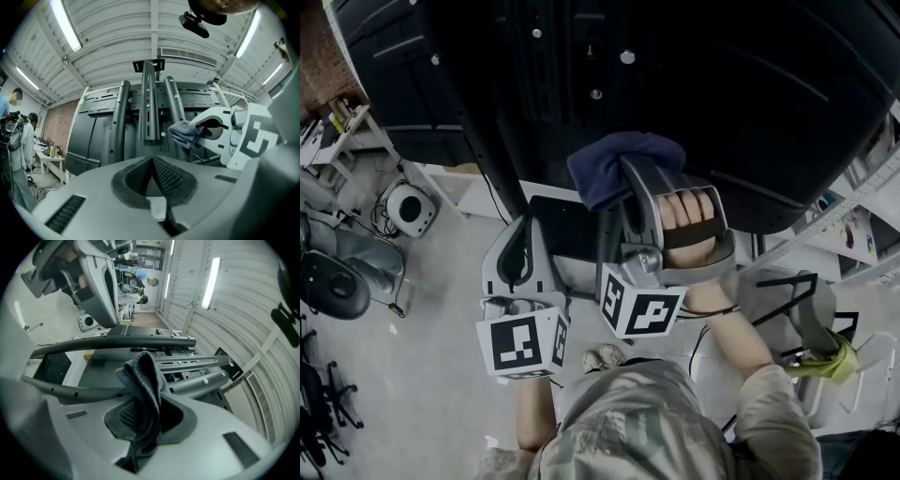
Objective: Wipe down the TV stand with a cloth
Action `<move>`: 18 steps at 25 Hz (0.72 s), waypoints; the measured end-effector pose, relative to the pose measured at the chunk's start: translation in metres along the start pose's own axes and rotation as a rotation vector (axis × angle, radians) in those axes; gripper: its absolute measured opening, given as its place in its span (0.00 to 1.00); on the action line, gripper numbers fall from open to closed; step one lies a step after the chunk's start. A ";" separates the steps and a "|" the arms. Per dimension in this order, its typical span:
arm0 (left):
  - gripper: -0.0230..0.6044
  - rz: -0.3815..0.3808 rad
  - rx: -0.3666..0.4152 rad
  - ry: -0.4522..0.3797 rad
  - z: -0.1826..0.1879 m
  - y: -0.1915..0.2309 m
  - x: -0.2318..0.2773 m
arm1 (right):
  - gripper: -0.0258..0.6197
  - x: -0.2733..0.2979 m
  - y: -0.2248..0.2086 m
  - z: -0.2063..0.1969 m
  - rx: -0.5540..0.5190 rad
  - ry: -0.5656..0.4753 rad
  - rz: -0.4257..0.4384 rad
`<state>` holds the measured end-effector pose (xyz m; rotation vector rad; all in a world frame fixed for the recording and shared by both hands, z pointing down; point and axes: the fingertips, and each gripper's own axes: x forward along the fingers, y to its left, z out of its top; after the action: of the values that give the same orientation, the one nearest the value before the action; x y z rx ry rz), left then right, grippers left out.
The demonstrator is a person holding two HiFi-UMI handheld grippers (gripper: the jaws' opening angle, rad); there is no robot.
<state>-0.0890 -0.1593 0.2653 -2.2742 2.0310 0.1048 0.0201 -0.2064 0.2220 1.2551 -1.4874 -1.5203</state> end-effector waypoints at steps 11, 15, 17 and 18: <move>0.06 0.006 -0.024 0.058 -0.028 0.002 -0.008 | 0.13 -0.021 0.081 -0.012 0.057 0.029 0.213; 0.06 0.011 -0.039 0.084 -0.041 0.006 -0.009 | 0.13 -0.026 0.108 -0.014 0.052 0.039 0.275; 0.06 0.014 -0.048 0.095 -0.048 0.007 -0.009 | 0.13 -0.029 0.122 -0.014 0.063 0.044 0.317; 0.06 0.015 -0.051 0.099 -0.051 0.007 -0.009 | 0.13 -0.031 0.130 -0.015 0.067 0.045 0.338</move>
<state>-0.0977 -0.1568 0.3169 -2.3393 2.1173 0.0456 0.0227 -0.2003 0.3559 1.0054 -1.6361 -1.2221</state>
